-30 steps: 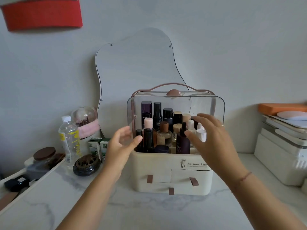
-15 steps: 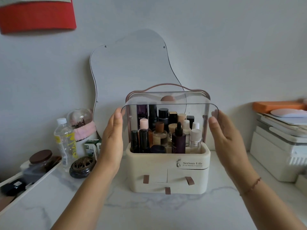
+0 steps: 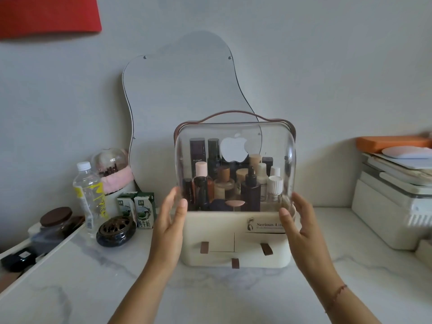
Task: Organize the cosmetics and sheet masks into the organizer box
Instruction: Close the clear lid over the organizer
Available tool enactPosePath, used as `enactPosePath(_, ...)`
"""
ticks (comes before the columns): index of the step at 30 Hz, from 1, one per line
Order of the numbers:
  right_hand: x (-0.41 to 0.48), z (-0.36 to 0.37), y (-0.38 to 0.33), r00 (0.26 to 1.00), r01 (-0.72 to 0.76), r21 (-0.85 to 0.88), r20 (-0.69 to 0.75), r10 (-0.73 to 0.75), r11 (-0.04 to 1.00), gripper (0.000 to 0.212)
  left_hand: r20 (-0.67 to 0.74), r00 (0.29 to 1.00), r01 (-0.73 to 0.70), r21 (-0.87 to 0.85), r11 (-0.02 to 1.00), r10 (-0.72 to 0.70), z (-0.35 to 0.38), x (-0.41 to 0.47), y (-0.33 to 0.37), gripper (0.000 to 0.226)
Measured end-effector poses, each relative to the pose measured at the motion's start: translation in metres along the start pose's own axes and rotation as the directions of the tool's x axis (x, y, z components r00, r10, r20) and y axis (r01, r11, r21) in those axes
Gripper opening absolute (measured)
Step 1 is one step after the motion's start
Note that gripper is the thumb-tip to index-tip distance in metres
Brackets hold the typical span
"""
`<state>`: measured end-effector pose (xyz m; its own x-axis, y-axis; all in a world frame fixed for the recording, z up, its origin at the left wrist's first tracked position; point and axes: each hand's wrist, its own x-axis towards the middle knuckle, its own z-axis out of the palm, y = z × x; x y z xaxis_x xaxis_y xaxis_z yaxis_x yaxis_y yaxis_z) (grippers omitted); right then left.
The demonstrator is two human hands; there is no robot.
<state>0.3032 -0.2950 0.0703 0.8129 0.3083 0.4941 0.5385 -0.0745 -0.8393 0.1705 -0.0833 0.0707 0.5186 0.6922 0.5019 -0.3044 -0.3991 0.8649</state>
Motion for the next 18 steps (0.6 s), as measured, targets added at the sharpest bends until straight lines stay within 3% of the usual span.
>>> enactPosePath(4,0.004,0.003,0.012,0.989,-0.123,0.136,0.098,0.110,0.983,0.073,0.015,0.986,0.164,0.003,0.986,-0.164,-0.004,0.008,-0.024,0.099)
enactPosePath(6,0.005,0.002,0.019,0.967,-0.202,0.212,0.196,0.161,0.956,0.072,0.086,0.966,0.248,-0.022,0.969,-0.245,-0.006,0.006,-0.036,0.111)
enactPosePath(9,0.005,0.000,0.030,0.939,-0.261,0.219,0.285,0.194,0.940,0.064,0.236,0.934,0.304,-0.131,0.944,-0.269,-0.008,0.004,-0.055,0.093)
enactPosePath(12,0.007,-0.001,0.038,0.938,-0.260,0.238,0.292,0.187,0.936,0.061,0.276,0.910,0.366,-0.180,0.913,-0.311,-0.007,0.003,-0.066,0.070)
enactPosePath(18,0.007,-0.002,0.048,0.898,-0.280,0.306,0.418,0.135,0.910,0.068,0.299,0.905,0.350,-0.124,0.929,-0.301,-0.008,0.000,-0.074,0.069)
